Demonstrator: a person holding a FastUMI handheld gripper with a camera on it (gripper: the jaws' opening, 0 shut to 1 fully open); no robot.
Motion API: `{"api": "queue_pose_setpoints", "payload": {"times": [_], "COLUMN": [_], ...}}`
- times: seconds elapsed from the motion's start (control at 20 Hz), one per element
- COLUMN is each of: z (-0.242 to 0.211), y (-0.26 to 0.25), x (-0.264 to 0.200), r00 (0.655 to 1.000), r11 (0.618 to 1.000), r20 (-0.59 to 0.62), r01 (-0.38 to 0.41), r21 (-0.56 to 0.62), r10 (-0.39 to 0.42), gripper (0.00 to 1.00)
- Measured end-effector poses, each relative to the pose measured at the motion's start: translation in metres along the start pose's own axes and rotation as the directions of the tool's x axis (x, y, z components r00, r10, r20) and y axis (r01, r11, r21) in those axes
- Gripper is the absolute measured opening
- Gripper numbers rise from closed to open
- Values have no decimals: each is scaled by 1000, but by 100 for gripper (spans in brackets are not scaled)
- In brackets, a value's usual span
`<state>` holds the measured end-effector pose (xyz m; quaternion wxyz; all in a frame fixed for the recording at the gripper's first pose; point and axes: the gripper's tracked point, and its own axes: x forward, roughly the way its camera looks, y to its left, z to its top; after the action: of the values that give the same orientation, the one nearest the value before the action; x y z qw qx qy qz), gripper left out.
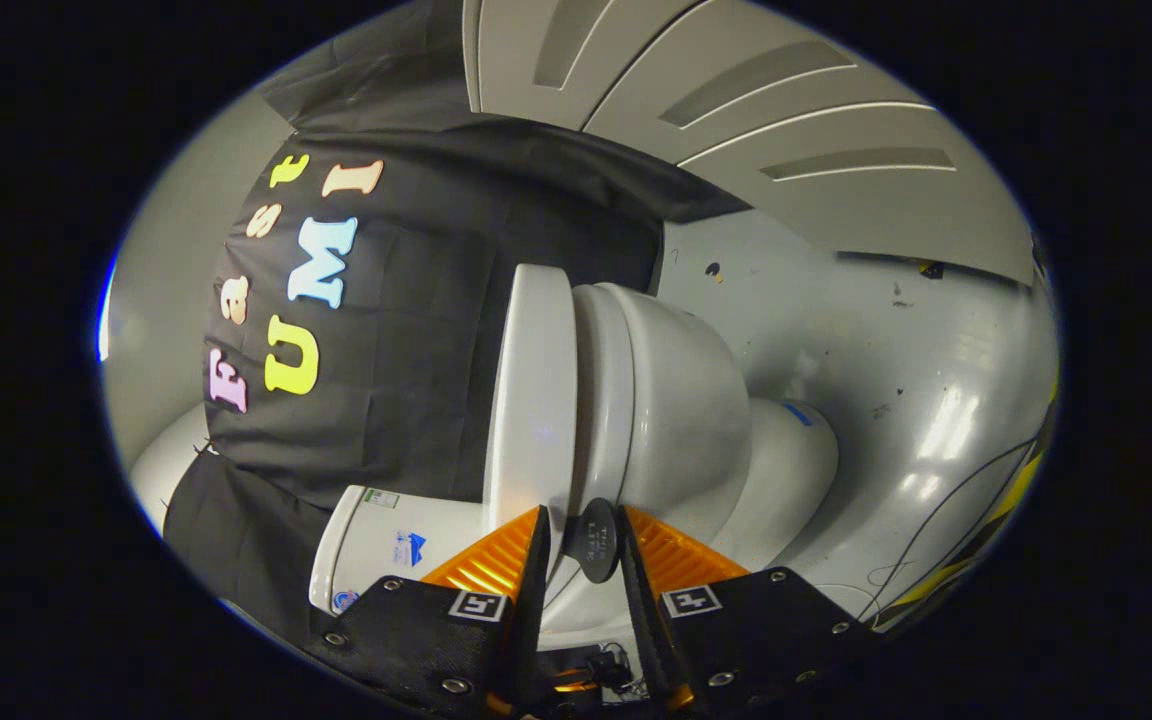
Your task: Open the toilet lid.
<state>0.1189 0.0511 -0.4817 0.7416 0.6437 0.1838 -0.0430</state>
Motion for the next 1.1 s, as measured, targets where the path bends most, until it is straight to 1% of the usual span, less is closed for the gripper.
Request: {"api": "queue_pose_setpoints", "payload": {"times": [0.15, 0.2, 0.25, 0.3, 0.4, 0.55, 0.75, 0.95, 1.1], "z": [1, 2, 2, 2, 4, 3, 5, 6, 4], "y": [-4, -6, -9, -9, -6, -3, -1, 1, 2], "x": [0, -1, 0, 1, 0, 1, 0, -1, -1], "r00": [1000, 1000, 1000, 1000, 1000, 1000, 999, 997, 996], "r11": [1000, 1000, 1000, 1000, 1000, 1000, 1000, 997, 988], "r20": [1, 0, 0, 0, 3, 5, 27, 46, 53], "r01": [-3, 2, 10, 7, 12, 19, 25, 58, 83], "r21": [2, 5, 2, 1, -3, -8, -12, -56, -127], "r10": [3, -2, -10, -7, -12, -19, -25, -55, -77], "gripper": [33, 28, 25, 17, 10, 8, 1, 0, 0]}}
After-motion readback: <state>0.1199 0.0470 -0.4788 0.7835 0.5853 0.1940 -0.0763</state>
